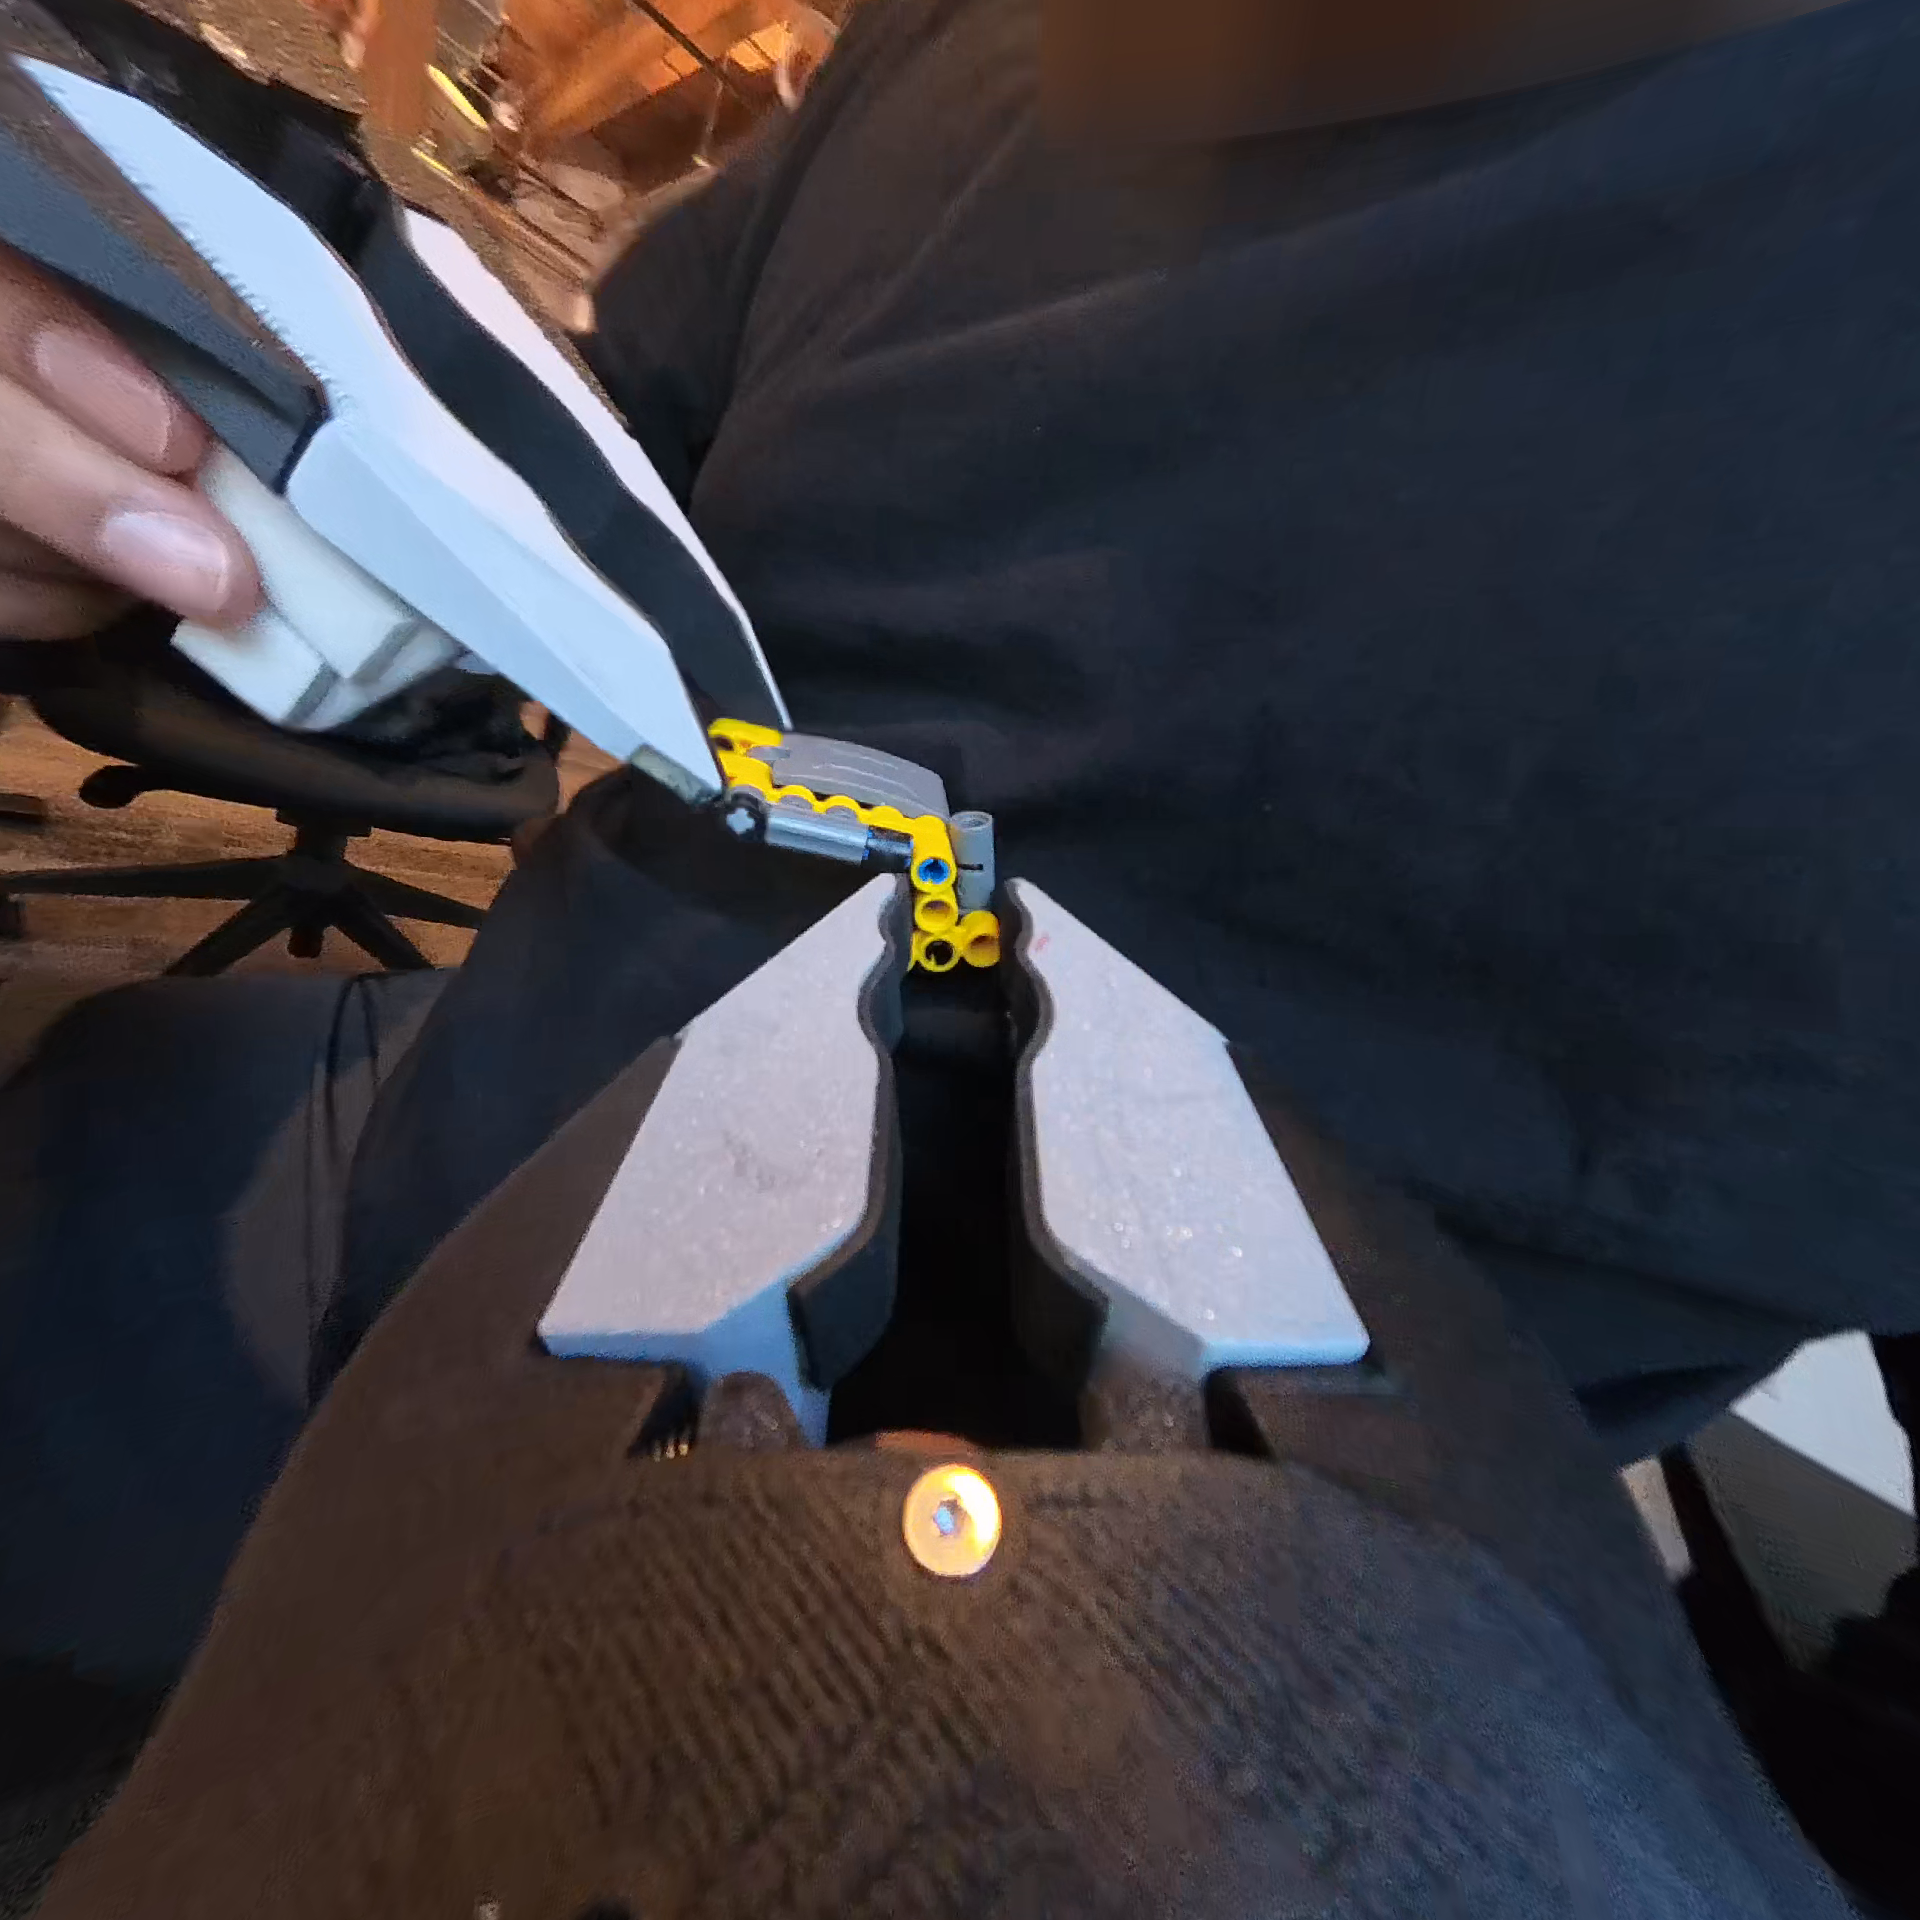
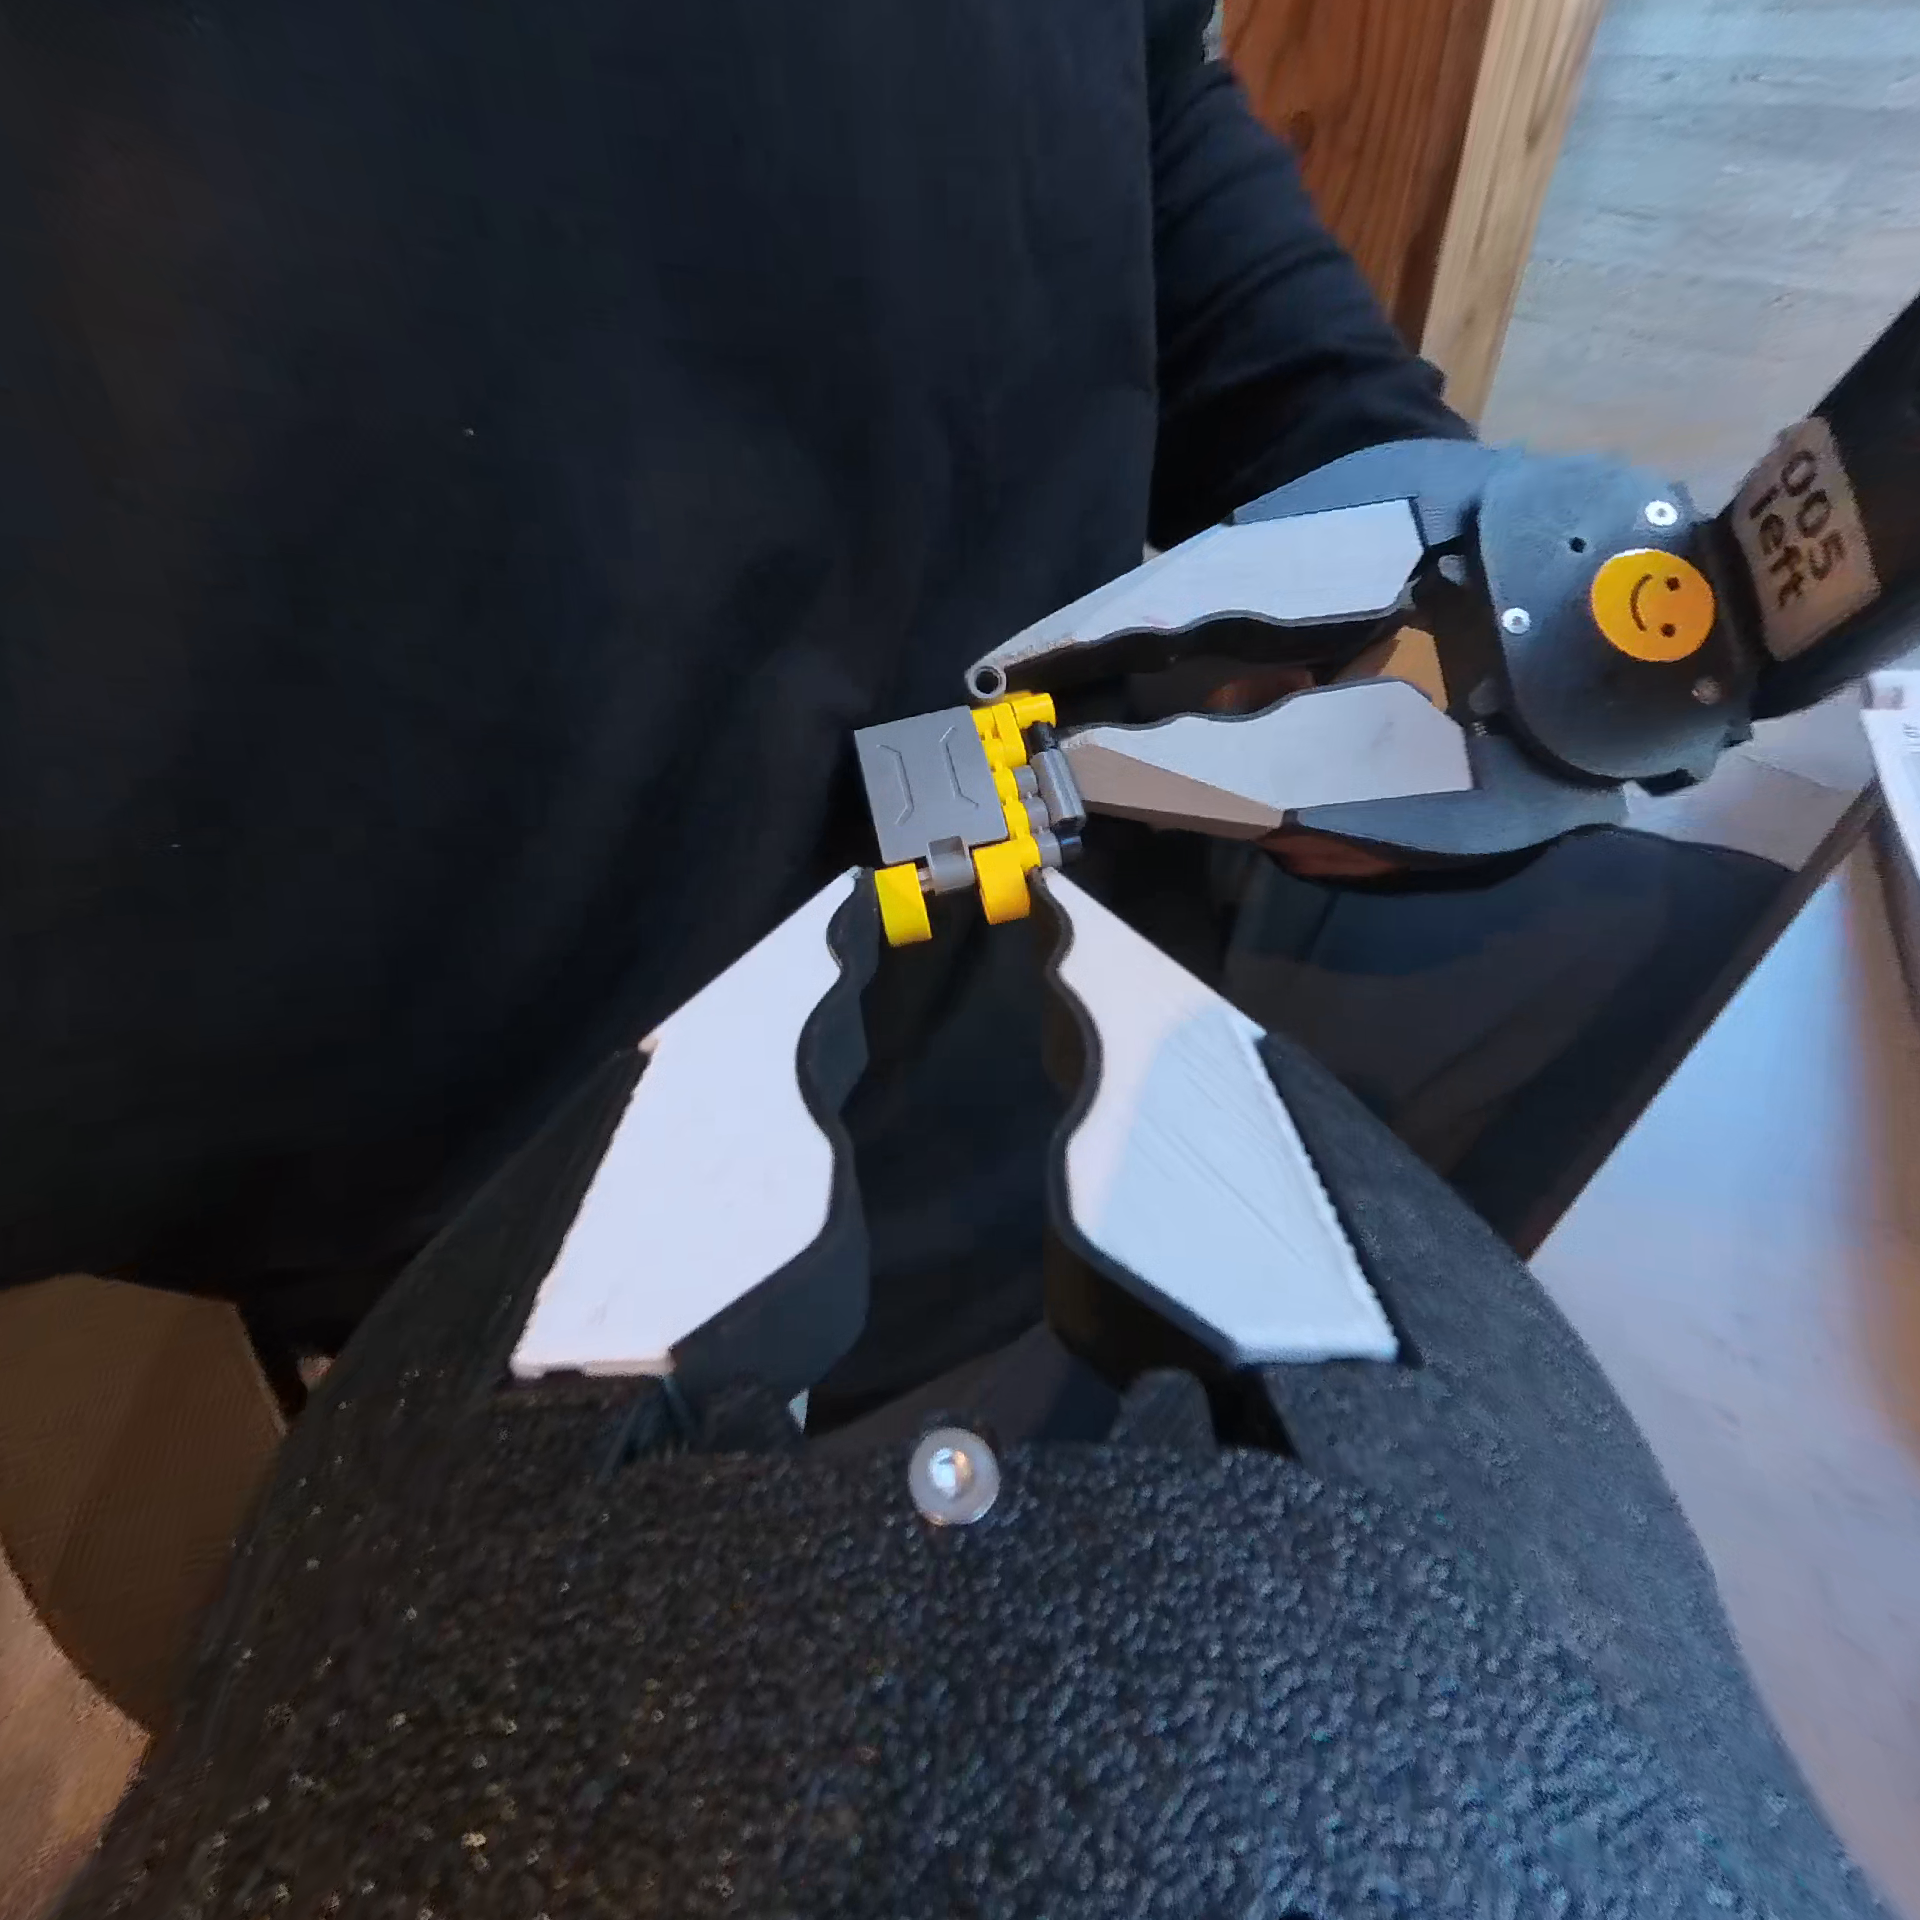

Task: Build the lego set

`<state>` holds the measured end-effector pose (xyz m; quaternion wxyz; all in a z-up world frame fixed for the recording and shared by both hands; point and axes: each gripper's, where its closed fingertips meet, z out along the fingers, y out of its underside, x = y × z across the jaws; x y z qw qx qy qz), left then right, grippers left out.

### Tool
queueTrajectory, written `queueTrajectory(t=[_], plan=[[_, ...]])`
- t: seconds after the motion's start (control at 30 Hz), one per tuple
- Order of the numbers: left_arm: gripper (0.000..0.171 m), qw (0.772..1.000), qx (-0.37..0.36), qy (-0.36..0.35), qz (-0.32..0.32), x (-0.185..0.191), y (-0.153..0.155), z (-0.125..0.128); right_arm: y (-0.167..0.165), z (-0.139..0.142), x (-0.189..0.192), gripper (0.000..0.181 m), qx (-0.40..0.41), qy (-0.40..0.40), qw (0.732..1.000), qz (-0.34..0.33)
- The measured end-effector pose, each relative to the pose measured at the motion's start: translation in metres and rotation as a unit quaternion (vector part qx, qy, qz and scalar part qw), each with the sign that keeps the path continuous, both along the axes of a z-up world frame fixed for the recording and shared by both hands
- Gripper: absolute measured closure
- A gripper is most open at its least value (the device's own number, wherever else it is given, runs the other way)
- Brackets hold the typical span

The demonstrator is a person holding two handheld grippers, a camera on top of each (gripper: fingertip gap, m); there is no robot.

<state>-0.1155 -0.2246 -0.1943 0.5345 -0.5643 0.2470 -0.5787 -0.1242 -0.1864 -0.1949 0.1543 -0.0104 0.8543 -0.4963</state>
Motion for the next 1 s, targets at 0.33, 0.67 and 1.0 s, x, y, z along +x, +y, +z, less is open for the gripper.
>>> queueTrajectory(t=[0.33,0.67,1.0], plan=[[0.156,0.995,-0.085,0.023,0.043,-0.001,0.01,0.003,0.007,0.002,0.003,0.154,-0.007,0.019,0.998,-0.057],[0.143,0.976,-0.129,0.094,0.15,-0.016,0.041,-0.008,0.023,0.002,-0.016,0.154,-0.014,0.058,0.988,-0.142],[0.146,0.985,-0.095,0.078,0.123,-0.028,0.036,-0.004,0.018,0.004,-0.026,0.154,-0.001,0.099,0.983,-0.155]])
